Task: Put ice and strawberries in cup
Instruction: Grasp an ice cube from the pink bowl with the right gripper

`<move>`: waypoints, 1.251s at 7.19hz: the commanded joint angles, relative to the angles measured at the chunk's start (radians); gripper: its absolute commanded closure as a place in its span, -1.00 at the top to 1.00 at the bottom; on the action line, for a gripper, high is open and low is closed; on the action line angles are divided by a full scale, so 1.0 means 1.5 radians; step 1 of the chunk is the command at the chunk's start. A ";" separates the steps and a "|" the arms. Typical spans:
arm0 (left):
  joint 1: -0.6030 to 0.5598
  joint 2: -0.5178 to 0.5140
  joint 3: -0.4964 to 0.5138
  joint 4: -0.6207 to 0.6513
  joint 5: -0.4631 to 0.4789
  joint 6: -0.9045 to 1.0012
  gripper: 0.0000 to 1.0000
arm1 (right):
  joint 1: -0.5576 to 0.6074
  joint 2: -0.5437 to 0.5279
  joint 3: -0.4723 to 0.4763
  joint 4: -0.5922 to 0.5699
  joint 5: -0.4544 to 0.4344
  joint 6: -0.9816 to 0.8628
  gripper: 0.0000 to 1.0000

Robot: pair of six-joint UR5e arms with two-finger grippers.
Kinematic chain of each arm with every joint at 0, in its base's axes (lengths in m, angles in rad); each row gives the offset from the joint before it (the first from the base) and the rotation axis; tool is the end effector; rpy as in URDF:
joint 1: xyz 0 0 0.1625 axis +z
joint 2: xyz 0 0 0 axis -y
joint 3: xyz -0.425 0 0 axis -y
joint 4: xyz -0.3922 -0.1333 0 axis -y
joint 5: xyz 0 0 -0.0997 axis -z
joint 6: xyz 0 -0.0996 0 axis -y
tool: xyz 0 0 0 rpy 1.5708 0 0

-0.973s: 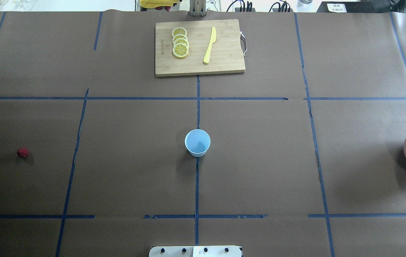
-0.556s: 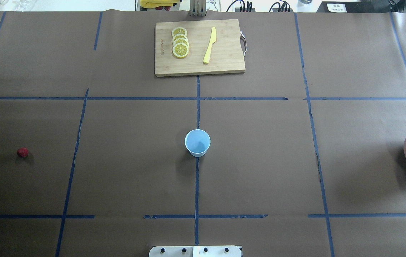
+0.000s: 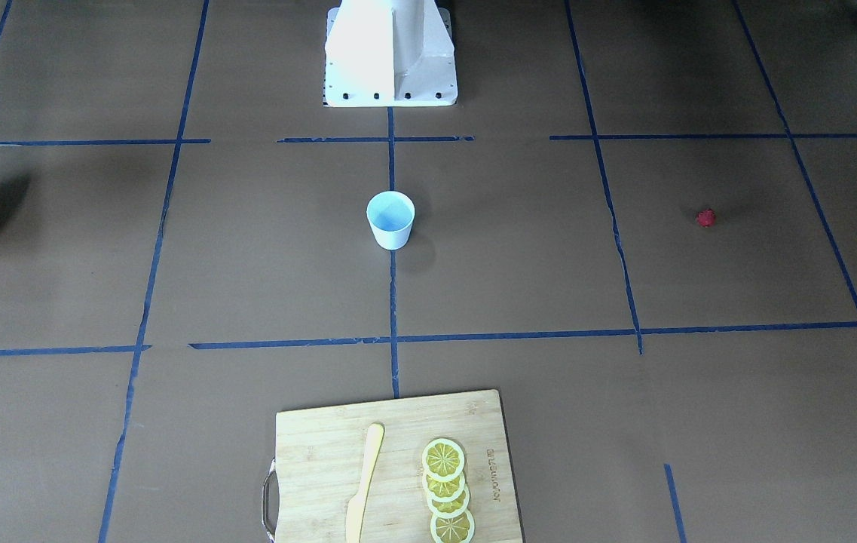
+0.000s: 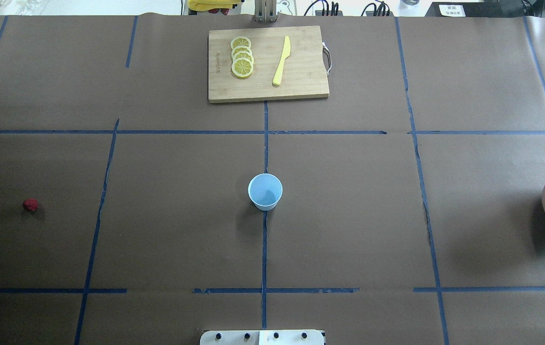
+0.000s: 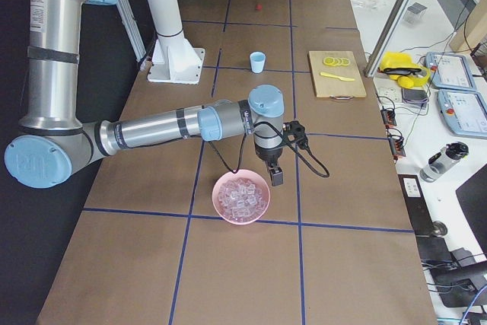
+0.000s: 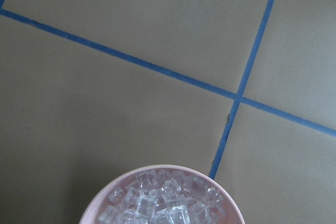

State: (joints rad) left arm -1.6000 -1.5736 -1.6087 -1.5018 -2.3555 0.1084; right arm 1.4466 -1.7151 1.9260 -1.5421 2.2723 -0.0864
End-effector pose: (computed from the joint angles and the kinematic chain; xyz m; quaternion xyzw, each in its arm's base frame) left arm -0.0772 -0.4887 0.6448 0.0132 0.3823 0.0312 0.9234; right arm 0.0143 -0.4425 0.5512 0.1058 -0.3432 -0.1388 0.9229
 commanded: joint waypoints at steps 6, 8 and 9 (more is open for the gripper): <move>0.001 0.000 0.005 -0.001 0.000 0.000 1.00 | -0.123 -0.051 -0.007 0.043 -0.027 -0.008 0.25; 0.001 0.000 0.005 -0.001 0.000 0.000 1.00 | -0.143 -0.056 -0.025 0.041 -0.040 -0.007 0.26; 0.001 0.001 0.004 -0.001 -0.001 0.000 1.00 | -0.153 -0.056 -0.034 0.041 -0.041 -0.007 0.26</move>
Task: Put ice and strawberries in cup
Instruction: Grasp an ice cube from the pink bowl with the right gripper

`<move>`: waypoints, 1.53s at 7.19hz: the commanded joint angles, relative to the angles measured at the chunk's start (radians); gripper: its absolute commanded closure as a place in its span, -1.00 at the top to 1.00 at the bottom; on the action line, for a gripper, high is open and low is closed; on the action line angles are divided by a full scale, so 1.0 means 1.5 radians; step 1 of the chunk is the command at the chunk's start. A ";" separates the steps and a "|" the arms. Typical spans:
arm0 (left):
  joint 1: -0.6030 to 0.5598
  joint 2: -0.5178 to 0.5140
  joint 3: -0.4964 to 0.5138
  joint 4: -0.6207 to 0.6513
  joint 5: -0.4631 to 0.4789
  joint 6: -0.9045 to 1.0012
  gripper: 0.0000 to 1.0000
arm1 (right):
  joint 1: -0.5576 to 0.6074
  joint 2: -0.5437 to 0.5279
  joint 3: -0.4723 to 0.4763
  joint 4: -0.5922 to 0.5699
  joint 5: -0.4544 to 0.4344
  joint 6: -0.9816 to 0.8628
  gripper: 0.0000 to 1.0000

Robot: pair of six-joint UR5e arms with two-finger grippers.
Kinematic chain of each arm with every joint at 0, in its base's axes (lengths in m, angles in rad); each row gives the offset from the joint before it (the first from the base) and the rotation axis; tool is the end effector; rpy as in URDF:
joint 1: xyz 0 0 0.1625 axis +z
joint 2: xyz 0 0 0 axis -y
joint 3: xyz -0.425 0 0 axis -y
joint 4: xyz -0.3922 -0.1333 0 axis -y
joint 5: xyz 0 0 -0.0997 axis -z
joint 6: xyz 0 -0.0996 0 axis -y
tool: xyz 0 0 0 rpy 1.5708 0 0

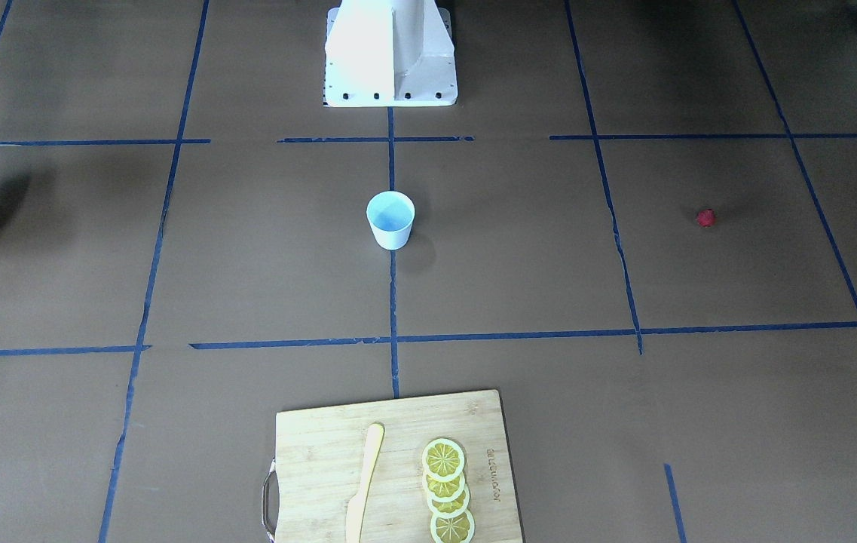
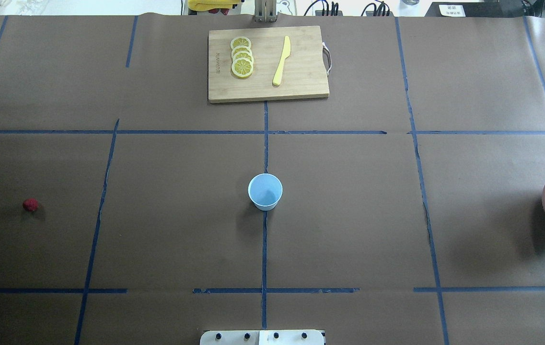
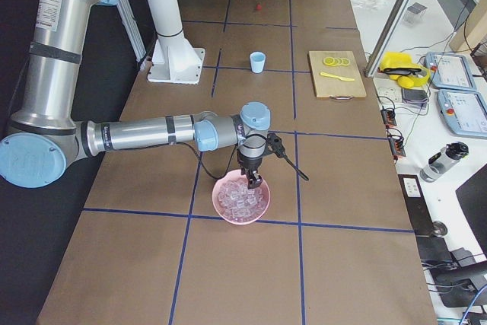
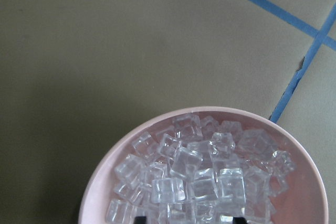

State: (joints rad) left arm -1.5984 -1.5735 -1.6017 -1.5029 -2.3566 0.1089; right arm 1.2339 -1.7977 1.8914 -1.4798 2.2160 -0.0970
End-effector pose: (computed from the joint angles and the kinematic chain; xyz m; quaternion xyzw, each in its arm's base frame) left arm -0.0764 -0.4884 0.6481 0.0103 0.3830 0.0310 0.9232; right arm -0.0654 -0.4088 0.5998 0.0491 -0.3239 -0.2318 0.9159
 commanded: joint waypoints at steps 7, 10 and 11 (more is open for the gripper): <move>-0.001 0.003 -0.008 0.000 -0.002 0.001 1.00 | -0.051 -0.014 -0.011 0.003 -0.028 -0.002 0.08; -0.001 0.004 -0.018 0.000 -0.002 0.000 1.00 | -0.063 -0.024 -0.013 0.001 -0.044 -0.002 0.08; -0.001 0.004 -0.018 0.000 -0.002 0.000 1.00 | -0.068 -0.024 -0.014 0.000 -0.044 -0.002 0.08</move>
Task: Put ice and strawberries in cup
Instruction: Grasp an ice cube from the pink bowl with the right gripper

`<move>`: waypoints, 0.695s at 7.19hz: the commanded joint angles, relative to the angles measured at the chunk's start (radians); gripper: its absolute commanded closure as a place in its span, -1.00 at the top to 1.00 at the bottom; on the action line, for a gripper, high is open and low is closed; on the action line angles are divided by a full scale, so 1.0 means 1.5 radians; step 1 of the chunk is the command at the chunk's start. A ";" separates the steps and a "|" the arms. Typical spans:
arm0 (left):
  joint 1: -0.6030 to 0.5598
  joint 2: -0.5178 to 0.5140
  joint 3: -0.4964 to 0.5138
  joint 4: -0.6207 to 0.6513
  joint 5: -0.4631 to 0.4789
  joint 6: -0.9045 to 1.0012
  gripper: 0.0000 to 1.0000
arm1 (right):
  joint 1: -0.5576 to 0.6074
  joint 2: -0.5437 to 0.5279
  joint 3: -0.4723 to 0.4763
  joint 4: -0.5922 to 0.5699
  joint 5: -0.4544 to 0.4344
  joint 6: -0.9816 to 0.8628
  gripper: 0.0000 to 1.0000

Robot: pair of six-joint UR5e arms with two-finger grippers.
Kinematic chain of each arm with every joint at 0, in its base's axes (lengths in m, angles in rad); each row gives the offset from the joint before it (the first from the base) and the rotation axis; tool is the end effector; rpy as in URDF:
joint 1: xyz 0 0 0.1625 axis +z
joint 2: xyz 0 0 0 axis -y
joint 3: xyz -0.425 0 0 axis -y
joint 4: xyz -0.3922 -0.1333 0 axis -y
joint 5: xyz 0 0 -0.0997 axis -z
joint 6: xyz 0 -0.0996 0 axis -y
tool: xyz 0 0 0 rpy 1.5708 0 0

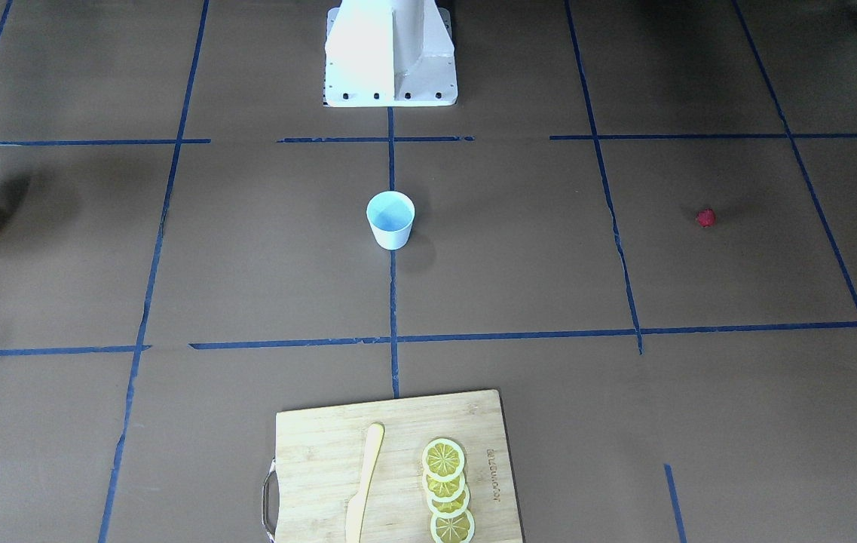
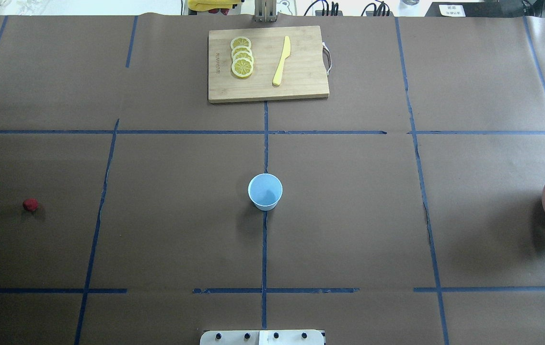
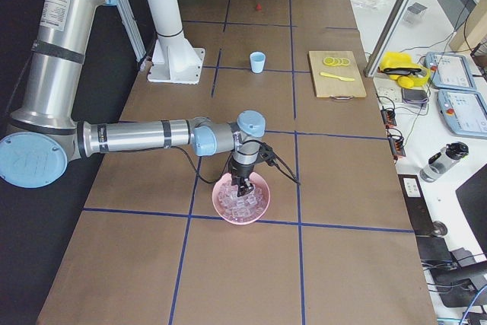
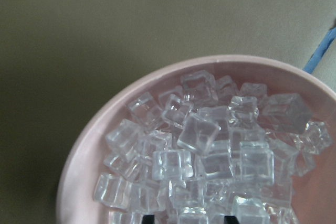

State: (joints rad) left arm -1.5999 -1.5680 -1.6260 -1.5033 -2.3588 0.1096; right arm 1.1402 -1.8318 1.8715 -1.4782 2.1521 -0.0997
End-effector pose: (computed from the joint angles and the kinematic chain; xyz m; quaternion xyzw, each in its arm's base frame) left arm -0.0769 -0.4871 0.6387 0.0197 0.3834 0.0343 0.9227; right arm -0.0922 -0.3891 0.6269 0.0154 -0.2925 -0.2688 0.9176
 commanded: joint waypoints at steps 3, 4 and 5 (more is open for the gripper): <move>0.000 0.000 -0.009 0.001 0.000 -0.001 1.00 | -0.015 -0.001 -0.003 -0.004 -0.002 0.001 0.02; 0.000 0.000 -0.009 0.001 -0.001 -0.001 1.00 | -0.015 -0.004 -0.003 -0.004 -0.002 0.001 0.03; 0.000 0.001 -0.011 0.001 -0.001 -0.001 1.00 | -0.015 -0.005 -0.004 -0.004 -0.004 0.001 0.03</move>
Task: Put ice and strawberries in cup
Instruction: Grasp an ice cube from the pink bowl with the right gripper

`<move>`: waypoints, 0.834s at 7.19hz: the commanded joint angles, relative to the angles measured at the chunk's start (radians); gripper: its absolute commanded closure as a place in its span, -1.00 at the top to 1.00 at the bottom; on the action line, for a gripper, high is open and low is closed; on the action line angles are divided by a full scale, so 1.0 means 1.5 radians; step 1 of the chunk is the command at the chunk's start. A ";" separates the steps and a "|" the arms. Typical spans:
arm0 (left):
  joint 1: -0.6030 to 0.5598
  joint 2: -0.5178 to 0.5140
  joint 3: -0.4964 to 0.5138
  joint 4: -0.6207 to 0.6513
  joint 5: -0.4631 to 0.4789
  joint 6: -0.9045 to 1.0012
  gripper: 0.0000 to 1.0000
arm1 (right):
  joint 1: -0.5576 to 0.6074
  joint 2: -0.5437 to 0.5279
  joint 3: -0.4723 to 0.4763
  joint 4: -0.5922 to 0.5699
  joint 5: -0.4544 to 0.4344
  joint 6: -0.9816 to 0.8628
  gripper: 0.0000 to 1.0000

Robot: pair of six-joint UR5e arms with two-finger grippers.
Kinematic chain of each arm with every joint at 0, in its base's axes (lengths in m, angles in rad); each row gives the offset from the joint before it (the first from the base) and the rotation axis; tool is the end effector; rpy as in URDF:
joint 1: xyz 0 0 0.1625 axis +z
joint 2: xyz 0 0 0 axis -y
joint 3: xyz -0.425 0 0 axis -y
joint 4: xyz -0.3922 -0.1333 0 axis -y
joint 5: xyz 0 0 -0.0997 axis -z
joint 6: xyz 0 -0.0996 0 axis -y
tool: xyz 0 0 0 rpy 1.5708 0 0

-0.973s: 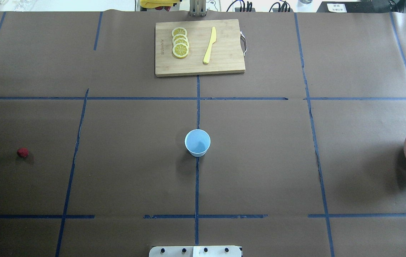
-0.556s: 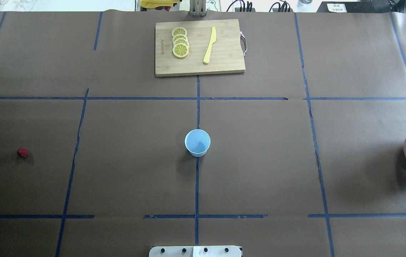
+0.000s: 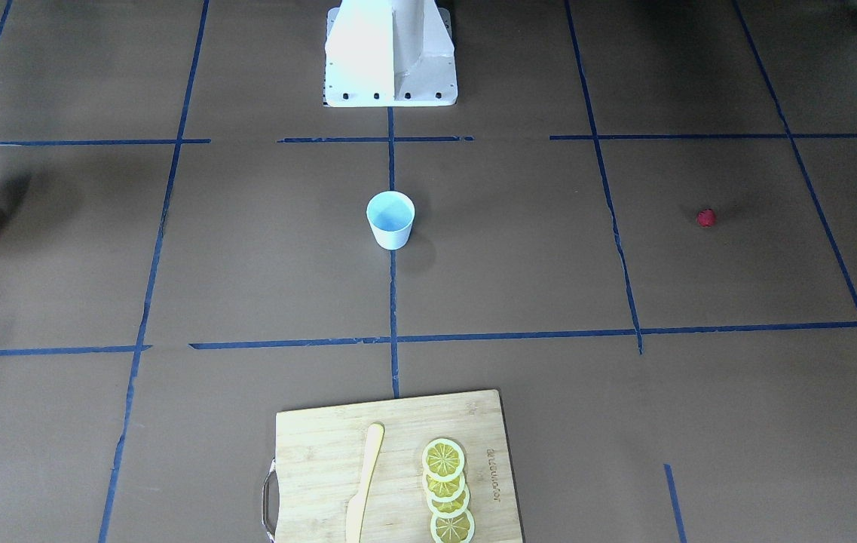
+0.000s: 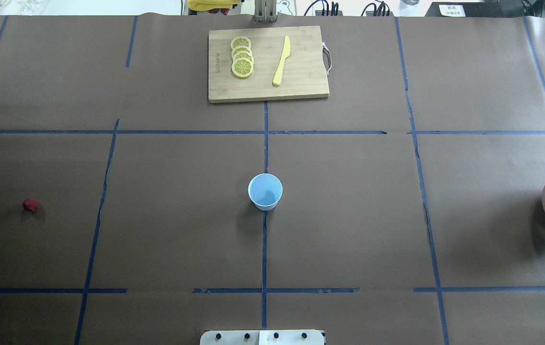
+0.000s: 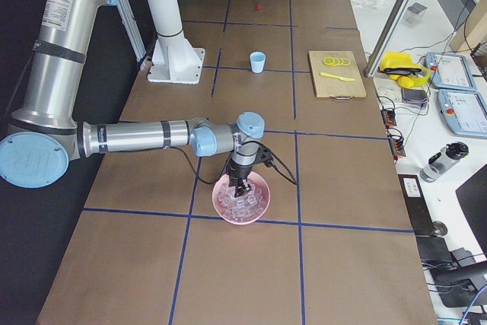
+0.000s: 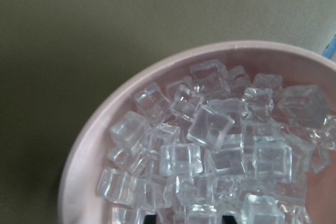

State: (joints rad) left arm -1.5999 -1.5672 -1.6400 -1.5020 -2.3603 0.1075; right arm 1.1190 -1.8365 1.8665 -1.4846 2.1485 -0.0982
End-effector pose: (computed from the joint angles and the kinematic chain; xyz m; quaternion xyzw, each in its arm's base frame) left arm -0.0768 -0.4873 0.6322 0.0248 0.3838 0.0356 0.9224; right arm -0.0989 -0.3845 0.6321 0.0048 -0.2897 -0.2758 0.9165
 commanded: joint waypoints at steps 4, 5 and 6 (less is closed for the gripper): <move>0.000 0.000 -0.014 0.001 0.000 -0.007 1.00 | -0.002 -0.002 -0.011 0.000 -0.015 0.000 0.03; 0.000 0.001 -0.015 0.001 -0.001 -0.010 1.00 | -0.002 -0.002 -0.011 0.000 -0.015 0.000 0.03; 0.000 0.000 -0.018 0.001 -0.001 -0.011 1.00 | -0.003 -0.002 -0.012 0.000 -0.015 0.000 0.03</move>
State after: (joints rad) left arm -1.5999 -1.5672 -1.6624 -1.5004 -2.3618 0.0941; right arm 1.1162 -1.8392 1.8507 -1.4849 2.1265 -0.0982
